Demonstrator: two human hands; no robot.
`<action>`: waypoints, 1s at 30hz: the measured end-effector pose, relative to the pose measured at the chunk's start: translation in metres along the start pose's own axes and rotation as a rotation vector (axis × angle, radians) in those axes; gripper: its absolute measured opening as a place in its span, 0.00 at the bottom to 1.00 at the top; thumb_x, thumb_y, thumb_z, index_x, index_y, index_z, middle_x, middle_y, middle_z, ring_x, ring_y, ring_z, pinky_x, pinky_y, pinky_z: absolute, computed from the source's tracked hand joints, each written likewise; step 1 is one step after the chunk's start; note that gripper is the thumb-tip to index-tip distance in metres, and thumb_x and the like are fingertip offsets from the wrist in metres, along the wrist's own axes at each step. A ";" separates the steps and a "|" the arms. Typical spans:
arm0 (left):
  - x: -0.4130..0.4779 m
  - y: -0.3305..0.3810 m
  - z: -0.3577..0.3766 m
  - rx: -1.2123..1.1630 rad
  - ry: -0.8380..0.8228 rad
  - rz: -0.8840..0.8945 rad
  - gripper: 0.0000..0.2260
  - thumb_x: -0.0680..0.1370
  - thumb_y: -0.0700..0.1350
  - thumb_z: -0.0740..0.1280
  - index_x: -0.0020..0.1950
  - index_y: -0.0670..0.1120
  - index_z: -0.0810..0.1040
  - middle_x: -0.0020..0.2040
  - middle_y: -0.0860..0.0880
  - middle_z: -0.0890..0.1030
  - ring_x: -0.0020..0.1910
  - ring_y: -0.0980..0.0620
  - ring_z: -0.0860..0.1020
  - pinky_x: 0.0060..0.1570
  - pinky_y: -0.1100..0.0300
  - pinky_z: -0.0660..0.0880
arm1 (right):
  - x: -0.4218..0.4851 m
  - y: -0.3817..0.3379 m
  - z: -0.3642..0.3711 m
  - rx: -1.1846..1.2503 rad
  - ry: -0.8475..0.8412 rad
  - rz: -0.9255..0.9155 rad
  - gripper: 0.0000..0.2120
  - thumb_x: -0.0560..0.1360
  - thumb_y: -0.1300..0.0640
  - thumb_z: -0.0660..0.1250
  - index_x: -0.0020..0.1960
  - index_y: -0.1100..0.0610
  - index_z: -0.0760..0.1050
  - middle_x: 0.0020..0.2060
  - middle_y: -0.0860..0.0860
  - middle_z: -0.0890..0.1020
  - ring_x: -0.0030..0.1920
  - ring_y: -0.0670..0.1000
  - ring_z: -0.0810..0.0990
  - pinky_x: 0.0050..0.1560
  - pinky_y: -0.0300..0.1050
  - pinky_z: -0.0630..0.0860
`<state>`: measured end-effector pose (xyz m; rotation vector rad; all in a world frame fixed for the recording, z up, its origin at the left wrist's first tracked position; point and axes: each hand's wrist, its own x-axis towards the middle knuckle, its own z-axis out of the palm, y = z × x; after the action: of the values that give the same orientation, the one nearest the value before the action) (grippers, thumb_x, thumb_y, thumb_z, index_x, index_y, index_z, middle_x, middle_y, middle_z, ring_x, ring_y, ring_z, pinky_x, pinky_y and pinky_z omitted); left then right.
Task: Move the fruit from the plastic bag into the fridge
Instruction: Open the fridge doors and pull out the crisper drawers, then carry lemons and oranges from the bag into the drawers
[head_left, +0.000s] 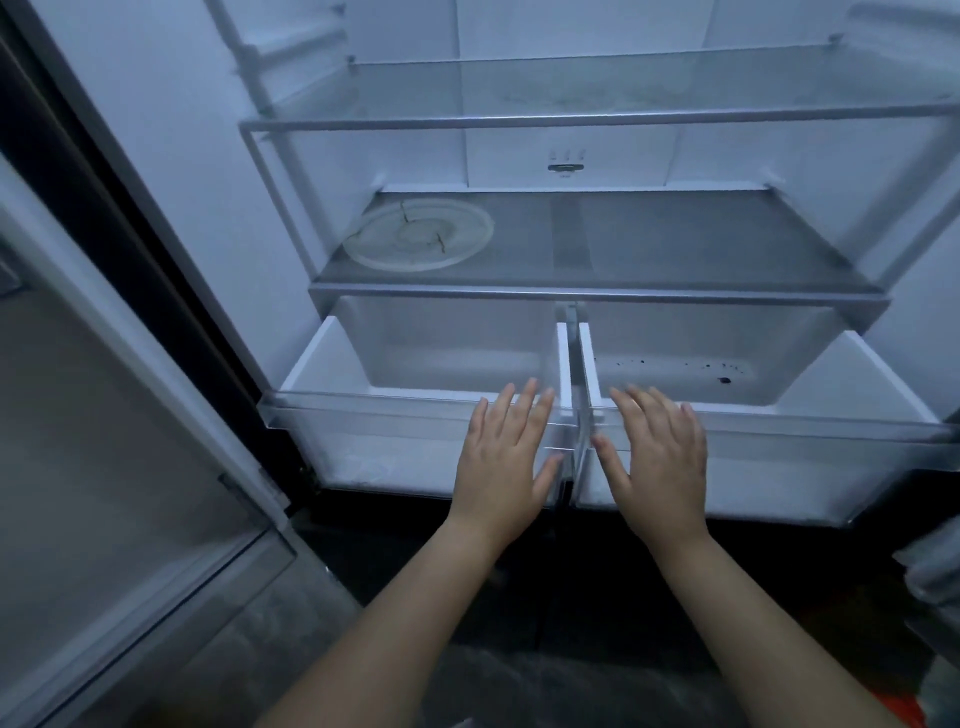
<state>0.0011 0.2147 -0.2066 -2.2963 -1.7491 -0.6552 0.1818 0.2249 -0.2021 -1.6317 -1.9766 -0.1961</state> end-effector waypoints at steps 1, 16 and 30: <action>0.000 0.002 0.000 0.012 -0.013 -0.024 0.28 0.79 0.57 0.57 0.76 0.48 0.57 0.76 0.49 0.60 0.75 0.48 0.57 0.73 0.51 0.47 | 0.000 0.002 -0.001 0.005 -0.008 -0.020 0.24 0.78 0.43 0.54 0.69 0.54 0.68 0.66 0.52 0.73 0.70 0.53 0.66 0.73 0.50 0.52; -0.016 0.050 -0.028 0.062 -0.259 -0.352 0.30 0.81 0.55 0.54 0.78 0.50 0.43 0.78 0.51 0.42 0.76 0.51 0.39 0.74 0.51 0.44 | -0.008 0.026 -0.026 0.070 -0.219 -0.225 0.29 0.74 0.48 0.55 0.73 0.59 0.62 0.71 0.57 0.66 0.73 0.57 0.60 0.73 0.53 0.47; -0.170 0.022 -0.117 0.201 -0.206 -0.800 0.27 0.80 0.58 0.49 0.76 0.48 0.57 0.77 0.48 0.58 0.75 0.50 0.55 0.72 0.51 0.54 | -0.057 -0.090 -0.030 0.540 -0.484 -0.459 0.26 0.77 0.53 0.64 0.71 0.60 0.64 0.71 0.56 0.67 0.72 0.54 0.62 0.72 0.50 0.60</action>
<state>-0.0411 0.0143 -0.1765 -1.5219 -2.6987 -0.3157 0.1132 0.1403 -0.1848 -0.9174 -2.4581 0.5698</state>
